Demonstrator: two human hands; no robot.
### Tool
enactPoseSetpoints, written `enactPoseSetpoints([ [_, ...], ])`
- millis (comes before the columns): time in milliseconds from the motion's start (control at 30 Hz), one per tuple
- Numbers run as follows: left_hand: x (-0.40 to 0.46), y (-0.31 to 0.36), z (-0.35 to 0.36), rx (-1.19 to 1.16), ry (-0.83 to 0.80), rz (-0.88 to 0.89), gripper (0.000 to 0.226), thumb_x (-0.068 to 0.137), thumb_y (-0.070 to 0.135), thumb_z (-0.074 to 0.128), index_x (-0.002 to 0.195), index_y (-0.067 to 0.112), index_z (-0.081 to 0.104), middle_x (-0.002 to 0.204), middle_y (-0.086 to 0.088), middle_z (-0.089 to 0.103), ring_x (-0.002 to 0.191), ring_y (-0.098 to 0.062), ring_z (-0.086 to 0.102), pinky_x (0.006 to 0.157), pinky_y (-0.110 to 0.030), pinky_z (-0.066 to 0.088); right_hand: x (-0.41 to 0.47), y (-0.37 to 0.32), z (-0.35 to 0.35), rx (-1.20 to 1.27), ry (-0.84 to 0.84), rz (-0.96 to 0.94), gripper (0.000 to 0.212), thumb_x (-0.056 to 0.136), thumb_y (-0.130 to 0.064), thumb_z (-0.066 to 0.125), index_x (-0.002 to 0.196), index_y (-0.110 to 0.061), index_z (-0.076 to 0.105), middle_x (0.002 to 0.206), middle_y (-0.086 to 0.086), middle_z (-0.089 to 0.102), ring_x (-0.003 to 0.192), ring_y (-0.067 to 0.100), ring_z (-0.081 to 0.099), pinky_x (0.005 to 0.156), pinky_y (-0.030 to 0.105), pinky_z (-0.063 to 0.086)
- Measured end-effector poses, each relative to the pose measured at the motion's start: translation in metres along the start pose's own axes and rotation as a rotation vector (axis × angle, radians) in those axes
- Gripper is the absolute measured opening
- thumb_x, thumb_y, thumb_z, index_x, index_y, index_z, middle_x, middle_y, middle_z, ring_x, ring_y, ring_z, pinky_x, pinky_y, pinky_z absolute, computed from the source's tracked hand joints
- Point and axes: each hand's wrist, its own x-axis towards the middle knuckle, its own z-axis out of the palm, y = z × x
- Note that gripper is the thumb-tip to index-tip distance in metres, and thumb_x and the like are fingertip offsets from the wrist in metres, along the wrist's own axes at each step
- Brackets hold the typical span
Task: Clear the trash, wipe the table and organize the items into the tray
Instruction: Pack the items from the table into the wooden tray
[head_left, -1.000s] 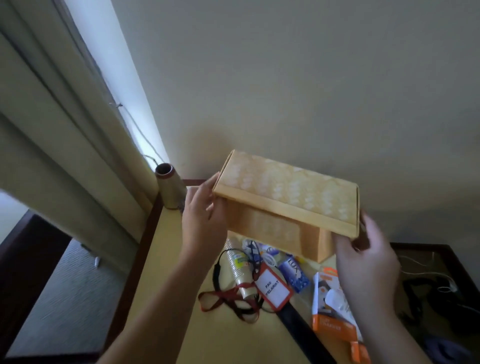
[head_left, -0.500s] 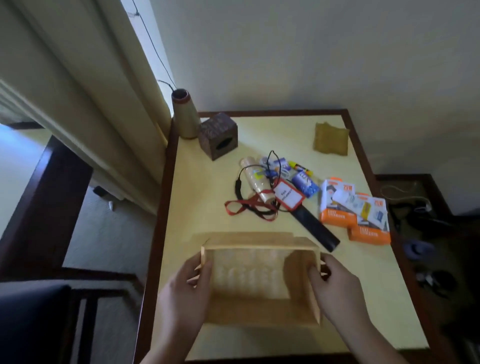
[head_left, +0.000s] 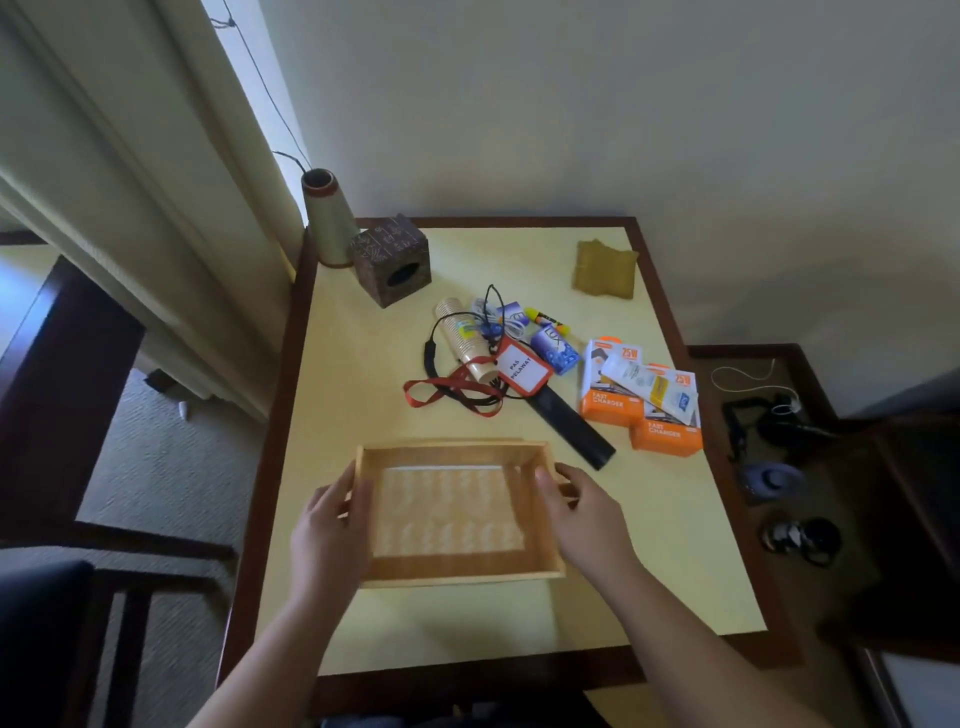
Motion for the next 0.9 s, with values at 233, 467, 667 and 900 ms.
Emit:
enactPoseSetpoints([
  [233,-0.001,0.001,0.004,0.038,0.048,-0.011,0.046,0.104,0.050,0.055,0.146,0.033,0.060,0.105,0.009,0.063,0.088,-0.006,0.058,0.075,-0.034,0.044,0.063,0.021,-0.087,-0.001,0.339,-0.078,0.034,0.099,-0.033,0.065,0.128,-0.017,0.063,0.109,-0.002,0.067,0.101,0.023,0.068,0.077,0.031,0.045],
  [467,-0.003,0.001,0.010,-0.002,0.054,-0.026,0.047,0.103,0.052,0.054,0.148,0.037,0.058,0.112,0.007,0.063,0.098,-0.013,0.059,0.078,-0.035,0.047,0.143,0.021,-0.138,-0.349,0.139,-0.107,0.068,0.094,-0.025,0.071,0.155,-0.020,0.040,0.145,0.010,0.049,0.135,0.032,0.047,0.103,0.046,0.046],
  [667,-0.005,0.004,0.010,-0.011,0.070,-0.062,0.044,0.103,0.054,0.055,0.146,0.043,0.057,0.111,0.010,0.064,0.095,-0.006,0.059,0.077,-0.033,0.048,0.179,0.034,-0.129,-0.588,-0.028,-0.038,0.070,0.093,-0.027,0.068,0.155,-0.028,0.035,0.142,0.008,0.054,0.127,0.034,0.053,0.098,0.048,0.051],
  [900,-0.005,0.002,0.011,-0.034,0.092,-0.065,0.041,0.103,0.049,0.057,0.143,0.041,0.061,0.106,0.013,0.064,0.092,-0.002,0.060,0.075,-0.027,0.045,0.162,0.022,-0.107,-0.542,0.143,0.005,0.054,0.087,-0.038,0.074,0.135,-0.020,0.057,0.117,0.007,0.062,0.106,0.031,0.061,0.079,0.041,0.055],
])
